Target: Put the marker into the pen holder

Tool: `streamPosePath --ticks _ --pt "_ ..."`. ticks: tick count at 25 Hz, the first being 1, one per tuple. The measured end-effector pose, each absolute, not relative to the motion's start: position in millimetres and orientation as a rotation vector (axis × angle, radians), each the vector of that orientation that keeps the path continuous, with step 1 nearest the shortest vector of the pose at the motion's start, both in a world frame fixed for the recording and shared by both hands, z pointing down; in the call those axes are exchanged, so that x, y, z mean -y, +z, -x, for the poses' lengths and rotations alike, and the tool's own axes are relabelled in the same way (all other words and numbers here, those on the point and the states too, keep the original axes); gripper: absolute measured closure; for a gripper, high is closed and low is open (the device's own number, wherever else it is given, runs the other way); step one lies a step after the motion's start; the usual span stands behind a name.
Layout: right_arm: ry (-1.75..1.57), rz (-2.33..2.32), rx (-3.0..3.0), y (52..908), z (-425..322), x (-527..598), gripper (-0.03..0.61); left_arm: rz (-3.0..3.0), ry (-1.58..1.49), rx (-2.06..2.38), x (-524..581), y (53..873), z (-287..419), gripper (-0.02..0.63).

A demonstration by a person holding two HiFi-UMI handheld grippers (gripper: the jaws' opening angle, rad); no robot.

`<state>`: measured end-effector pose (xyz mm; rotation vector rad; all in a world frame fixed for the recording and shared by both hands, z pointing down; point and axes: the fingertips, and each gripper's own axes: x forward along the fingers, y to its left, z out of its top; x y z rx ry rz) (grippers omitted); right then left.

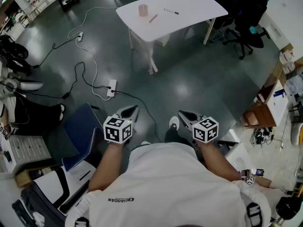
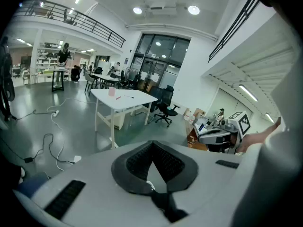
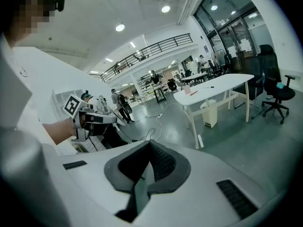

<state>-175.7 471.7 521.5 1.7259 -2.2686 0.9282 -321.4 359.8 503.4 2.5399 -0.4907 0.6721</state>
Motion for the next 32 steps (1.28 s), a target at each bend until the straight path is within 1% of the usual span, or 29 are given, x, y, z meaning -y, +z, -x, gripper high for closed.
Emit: streamPosePath --ticks 4,15,23,32 --pt "0.932 -1.706 2.294 519.7 159.9 -462.2 0.560 -2.536 0.701 0.511 -349.7 504.6 307.9 0.588" --pt "0.947 -1.696 2.338 520.9 92.7 -423.6 0.560 -2.552 0.717 0.510 -316.5 495.9 229.6 0.588" --pt "0.889 -1.634 2.404 516.2 24.4 -379.7 0.558 -2.497 0.765 0.577 -287.8 503.3 166.2 0.588" --pt "0.865 -1.582 2.400 523.4 -63.2 -365.5 0.558 -2.521 0.704 0.613 -267.6 494.6 72.7 0.588"
